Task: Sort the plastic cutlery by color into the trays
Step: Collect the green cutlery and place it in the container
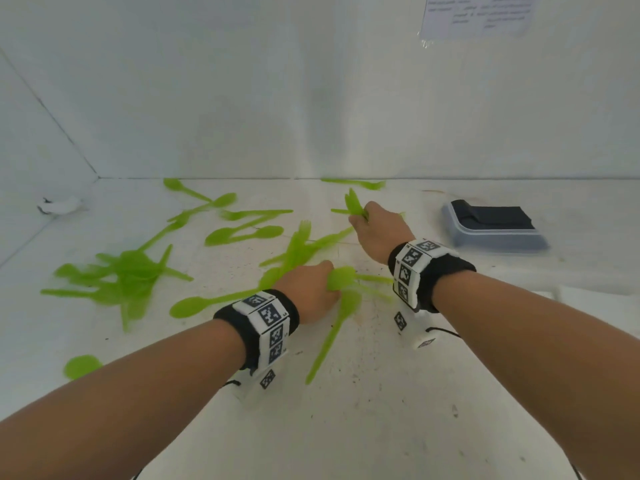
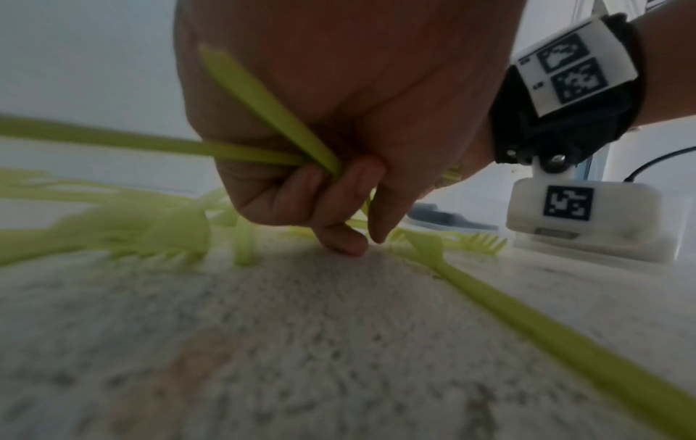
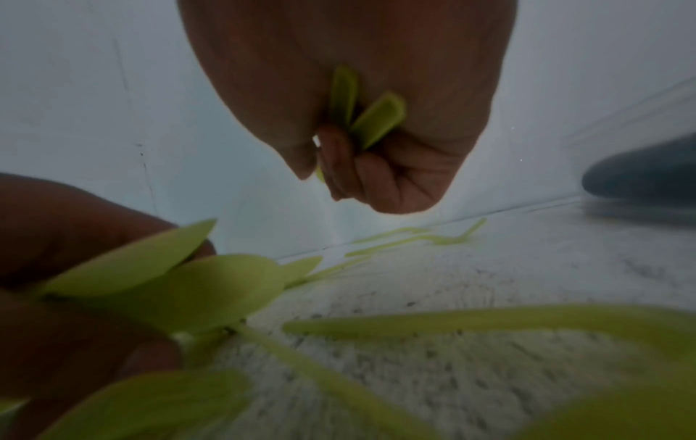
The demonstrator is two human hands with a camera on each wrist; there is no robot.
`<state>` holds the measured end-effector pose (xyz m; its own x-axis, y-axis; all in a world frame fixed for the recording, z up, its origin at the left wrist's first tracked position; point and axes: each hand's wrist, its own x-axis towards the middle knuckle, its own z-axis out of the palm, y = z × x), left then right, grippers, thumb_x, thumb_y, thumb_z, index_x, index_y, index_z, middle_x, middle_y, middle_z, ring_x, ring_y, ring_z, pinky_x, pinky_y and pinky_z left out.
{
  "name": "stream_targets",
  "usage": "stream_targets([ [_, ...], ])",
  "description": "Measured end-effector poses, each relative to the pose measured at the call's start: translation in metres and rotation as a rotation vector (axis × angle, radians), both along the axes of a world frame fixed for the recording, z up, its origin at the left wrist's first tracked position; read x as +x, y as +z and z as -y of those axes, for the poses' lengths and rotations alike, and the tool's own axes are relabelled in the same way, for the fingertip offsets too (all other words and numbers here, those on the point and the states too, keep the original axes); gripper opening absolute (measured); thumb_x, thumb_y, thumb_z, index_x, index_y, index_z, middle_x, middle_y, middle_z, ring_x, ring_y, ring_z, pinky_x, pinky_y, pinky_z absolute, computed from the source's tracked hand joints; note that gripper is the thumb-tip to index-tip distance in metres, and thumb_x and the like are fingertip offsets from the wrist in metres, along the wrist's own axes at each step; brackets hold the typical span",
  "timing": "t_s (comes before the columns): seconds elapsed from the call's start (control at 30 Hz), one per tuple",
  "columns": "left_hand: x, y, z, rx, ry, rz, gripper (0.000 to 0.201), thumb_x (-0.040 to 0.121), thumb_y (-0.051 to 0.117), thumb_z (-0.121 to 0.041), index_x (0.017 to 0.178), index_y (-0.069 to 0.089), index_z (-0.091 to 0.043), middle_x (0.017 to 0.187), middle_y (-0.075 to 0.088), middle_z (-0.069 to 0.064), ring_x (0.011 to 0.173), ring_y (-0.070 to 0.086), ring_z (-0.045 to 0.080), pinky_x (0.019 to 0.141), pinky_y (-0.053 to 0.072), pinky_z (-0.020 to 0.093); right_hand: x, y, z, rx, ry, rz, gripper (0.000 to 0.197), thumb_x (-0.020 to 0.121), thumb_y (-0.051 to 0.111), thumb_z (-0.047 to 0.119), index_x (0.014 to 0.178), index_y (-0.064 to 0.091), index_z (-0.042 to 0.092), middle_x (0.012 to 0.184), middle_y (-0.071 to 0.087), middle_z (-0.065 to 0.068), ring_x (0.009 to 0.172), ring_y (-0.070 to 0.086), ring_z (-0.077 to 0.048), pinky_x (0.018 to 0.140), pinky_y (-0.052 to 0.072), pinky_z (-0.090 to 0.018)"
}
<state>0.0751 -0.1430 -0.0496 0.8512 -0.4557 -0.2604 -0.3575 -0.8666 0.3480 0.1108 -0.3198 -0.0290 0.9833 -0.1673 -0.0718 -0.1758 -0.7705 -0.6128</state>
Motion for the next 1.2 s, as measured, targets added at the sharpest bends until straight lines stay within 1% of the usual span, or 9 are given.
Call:
stream_targets([
  [0.13,0.004,-0.001,0.006,-0.029,0.066,0.019,0.027,0.101,0.052,-0.041,0.107,0.044,-0.016,0.097,0.063,0.008,0.085,0.058,0.027,0.061,0.037,0.034,-0.003,-0.012,0.002,0.041,-0.014,-0.099,0.037,0.104,0.040,0.040,0.123,0.047,0.008,0.111,0.061,-0.013,0.098,0.059,-0.032,0.078,0.045,-0.038],
  [0.27,0.002,0.009,0.011,-0.162,0.191,-0.013,0.039,0.098,0.055,-0.040,0.124,0.045,-0.012,0.099,0.059,0.006,0.091,0.058,0.027,0.067,0.037,0.033,-0.003,-0.021,0.008,-0.110,0.055,-0.106,0.022,0.106,0.039,0.026,0.119,0.046,0.009,0.101,0.059,-0.009,0.088,0.056,-0.029,0.075,0.044,-0.035],
  [0.53,0.004,0.018,-0.014,-0.738,0.458,0.094,0.032,0.096,0.064,-0.036,0.109,0.044,-0.014,0.083,0.052,-0.005,0.067,0.049,0.015,0.063,0.043,0.034,0.009,-0.021,0.000,-0.088,0.097,-0.013,0.024,0.102,0.048,0.033,0.109,0.058,0.013,0.103,0.064,-0.006,0.094,0.061,-0.027,0.074,0.042,-0.033],
  [0.63,0.015,0.014,-0.031,-0.707,0.408,0.150,0.026,0.100,0.058,-0.022,0.114,0.036,-0.019,0.086,0.048,-0.002,0.065,0.046,0.019,0.061,0.043,0.037,0.010,-0.025,-0.017,-0.084,0.171,-0.029,0.026,0.101,0.052,0.035,0.119,0.060,0.018,0.115,0.065,-0.003,0.107,0.062,-0.028,0.084,0.047,-0.034],
  [0.77,0.024,0.013,-0.060,-0.675,0.203,0.112,0.052,0.103,0.047,-0.011,0.137,0.019,-0.038,0.087,0.059,0.029,0.064,0.057,0.038,0.059,0.050,0.054,0.017,-0.031,-0.039,-0.150,0.171,-0.083,0.027,0.100,0.051,0.036,0.117,0.062,0.018,0.120,0.065,-0.004,0.115,0.059,-0.030,0.088,0.044,-0.034],
  [0.9,0.031,0.011,-0.090,-0.581,0.148,0.006,0.077,0.104,0.044,-0.014,0.154,-0.005,-0.045,0.090,0.066,0.012,0.064,0.060,0.020,0.061,0.051,0.038,0.023,-0.030,-0.052,-0.144,0.049,-0.094,0.024,0.099,0.051,0.040,0.102,0.058,0.017,0.105,0.063,-0.004,0.103,0.061,-0.028,0.079,0.043,-0.033],
  [1.0,0.038,0.013,-0.105,-0.512,0.123,-0.022,0.051,0.105,0.045,-0.020,0.151,0.021,-0.025,0.084,0.062,0.004,0.066,0.057,0.021,0.064,0.047,0.036,0.022,-0.019,-0.057,-0.097,-0.065,-0.044,0.031,0.099,0.050,0.050,0.096,0.052,0.020,0.093,0.060,-0.001,0.087,0.057,-0.025,0.074,0.042,-0.034],
  [1.07,0.043,0.014,-0.110,-0.476,0.090,0.025,0.028,0.103,0.051,-0.026,0.126,0.037,-0.020,0.073,0.054,0.003,0.061,0.050,0.020,0.061,0.043,0.038,0.020,-0.009,-0.057,-0.086,-0.155,0.050,0.029,0.099,0.053,0.047,0.094,0.049,0.019,0.082,0.055,0.004,0.080,0.052,-0.025,0.071,0.037,-0.033],
  [1.2,0.053,0.011,-0.109,-0.271,-0.080,0.054,0.035,0.097,0.060,-0.045,0.110,0.046,-0.016,0.078,0.059,0.003,0.072,0.056,0.023,0.067,0.046,0.038,0.014,0.005,-0.047,-0.068,-0.289,0.235,0.017,0.099,0.056,0.028,0.103,0.045,0.016,0.093,0.058,-0.001,0.082,0.053,-0.026,0.070,0.037,-0.033],
])
